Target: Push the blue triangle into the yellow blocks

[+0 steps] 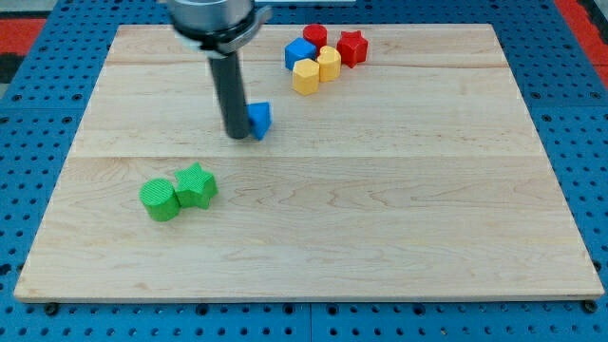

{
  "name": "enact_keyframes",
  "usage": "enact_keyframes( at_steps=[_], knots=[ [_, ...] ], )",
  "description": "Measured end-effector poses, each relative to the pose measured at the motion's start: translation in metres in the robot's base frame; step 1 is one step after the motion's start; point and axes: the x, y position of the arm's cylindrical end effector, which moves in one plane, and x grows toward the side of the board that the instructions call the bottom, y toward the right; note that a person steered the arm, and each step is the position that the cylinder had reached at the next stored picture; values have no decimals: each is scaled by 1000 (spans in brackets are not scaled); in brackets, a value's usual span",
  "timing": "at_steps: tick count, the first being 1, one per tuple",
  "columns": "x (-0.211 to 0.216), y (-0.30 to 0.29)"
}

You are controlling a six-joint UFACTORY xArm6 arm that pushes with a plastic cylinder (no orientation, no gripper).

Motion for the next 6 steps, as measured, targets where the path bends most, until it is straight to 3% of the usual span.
enact_keyframes(
  at_steps=[1, 3, 6],
  knots=[
    [-15, 8],
    [-24, 84],
    [-56, 127]
  ],
)
